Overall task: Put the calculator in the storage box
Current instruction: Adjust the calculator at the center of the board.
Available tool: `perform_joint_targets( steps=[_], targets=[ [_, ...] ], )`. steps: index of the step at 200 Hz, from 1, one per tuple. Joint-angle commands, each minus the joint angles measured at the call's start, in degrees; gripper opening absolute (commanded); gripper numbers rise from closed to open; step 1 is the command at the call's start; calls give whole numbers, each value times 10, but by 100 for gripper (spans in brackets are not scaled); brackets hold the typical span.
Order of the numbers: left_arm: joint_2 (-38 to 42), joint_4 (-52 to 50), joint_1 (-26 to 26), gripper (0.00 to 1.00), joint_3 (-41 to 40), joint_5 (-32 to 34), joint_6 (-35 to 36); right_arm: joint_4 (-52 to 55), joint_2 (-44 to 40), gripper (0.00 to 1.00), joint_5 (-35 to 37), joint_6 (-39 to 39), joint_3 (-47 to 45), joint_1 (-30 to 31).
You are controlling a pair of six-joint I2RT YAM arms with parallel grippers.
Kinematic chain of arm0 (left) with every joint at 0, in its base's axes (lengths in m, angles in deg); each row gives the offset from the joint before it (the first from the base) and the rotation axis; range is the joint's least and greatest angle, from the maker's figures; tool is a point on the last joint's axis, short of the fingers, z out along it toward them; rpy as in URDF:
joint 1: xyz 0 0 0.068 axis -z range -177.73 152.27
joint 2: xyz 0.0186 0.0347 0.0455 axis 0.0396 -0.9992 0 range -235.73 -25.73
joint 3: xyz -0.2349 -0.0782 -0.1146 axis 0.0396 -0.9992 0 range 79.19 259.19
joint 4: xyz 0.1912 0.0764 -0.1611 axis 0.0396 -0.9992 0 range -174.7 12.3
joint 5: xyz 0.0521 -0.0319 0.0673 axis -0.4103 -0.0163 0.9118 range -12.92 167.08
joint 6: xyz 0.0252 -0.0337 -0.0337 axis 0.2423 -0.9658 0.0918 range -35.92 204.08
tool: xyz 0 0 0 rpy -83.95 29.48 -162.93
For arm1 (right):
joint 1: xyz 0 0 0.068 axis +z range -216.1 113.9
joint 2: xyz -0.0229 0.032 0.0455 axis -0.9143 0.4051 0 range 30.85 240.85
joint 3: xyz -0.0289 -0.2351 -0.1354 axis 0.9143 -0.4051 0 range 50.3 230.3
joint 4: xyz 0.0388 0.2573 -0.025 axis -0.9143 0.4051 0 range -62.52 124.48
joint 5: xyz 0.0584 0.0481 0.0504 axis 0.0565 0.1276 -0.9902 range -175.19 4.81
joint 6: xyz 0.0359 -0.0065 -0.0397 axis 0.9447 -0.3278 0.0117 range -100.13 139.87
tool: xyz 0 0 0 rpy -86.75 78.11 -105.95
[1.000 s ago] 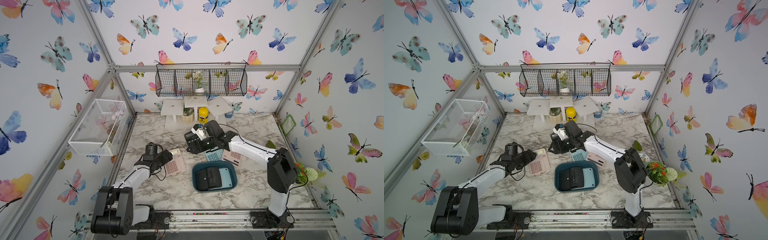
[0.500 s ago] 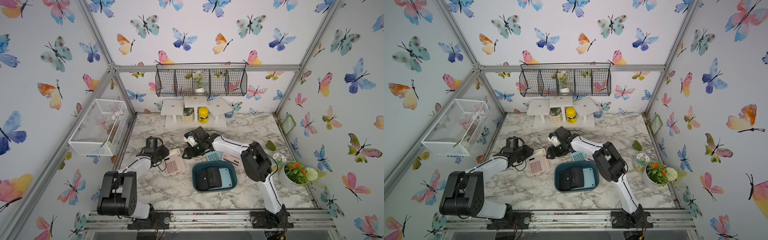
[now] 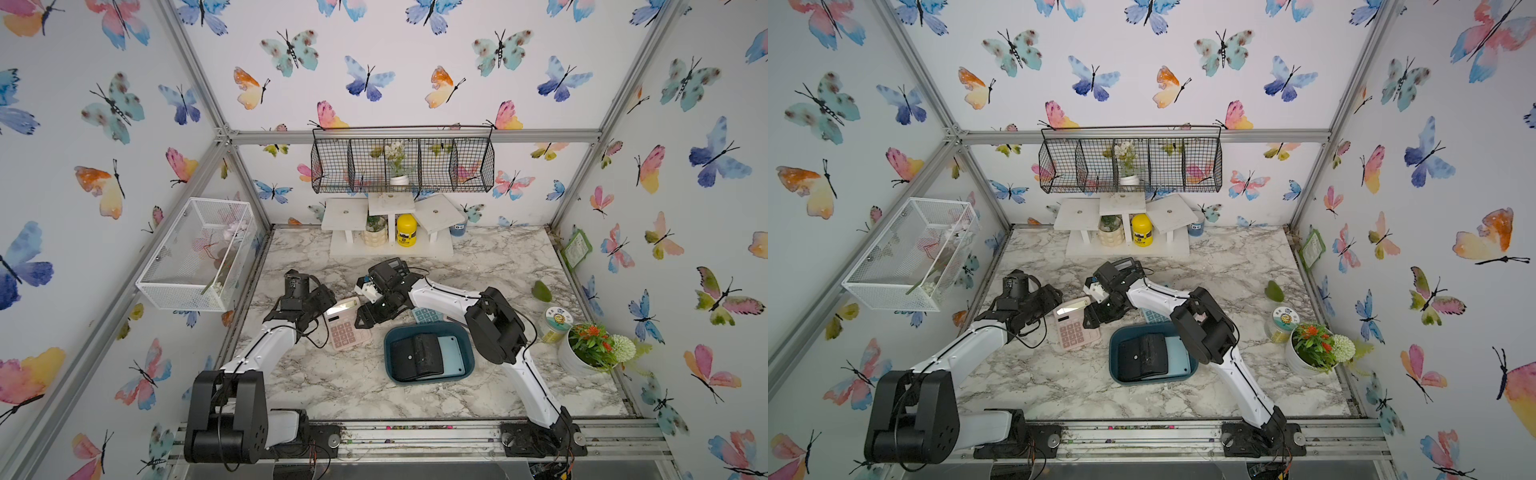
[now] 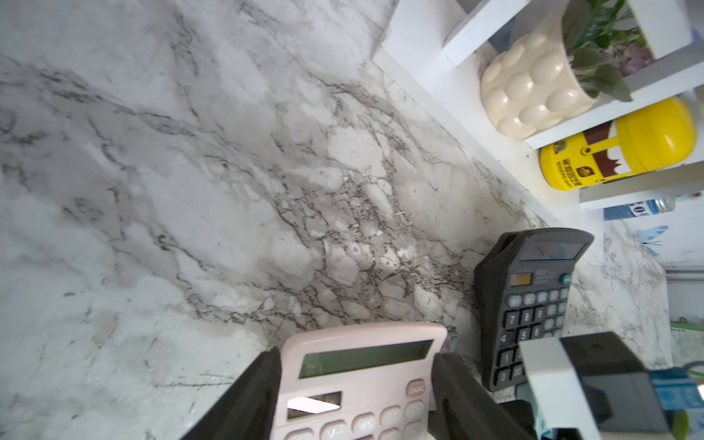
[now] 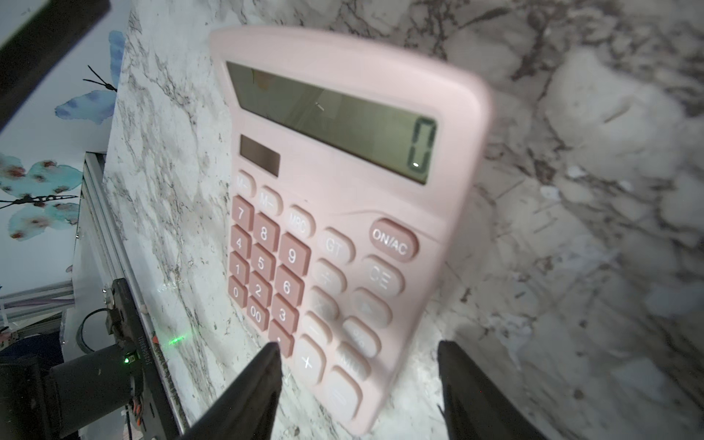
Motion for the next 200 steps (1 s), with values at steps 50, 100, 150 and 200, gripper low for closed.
perform_joint_targets(
  steps=[50,100,150,200],
  targets=[
    [-75,22,-26,69,13,-38,0,-5,-49,68,-83,-79,-67,79],
    [-124,55,-18,66,48,-118,7,-54,-143,69,-2,-35,-129,79],
    [-146,82,28,66,65,-174,20,-57,-126,69,64,-17,-103,11],
    [-64,46,25,70,60,-134,29,-38,-45,69,27,-63,11,-15]
  ],
)
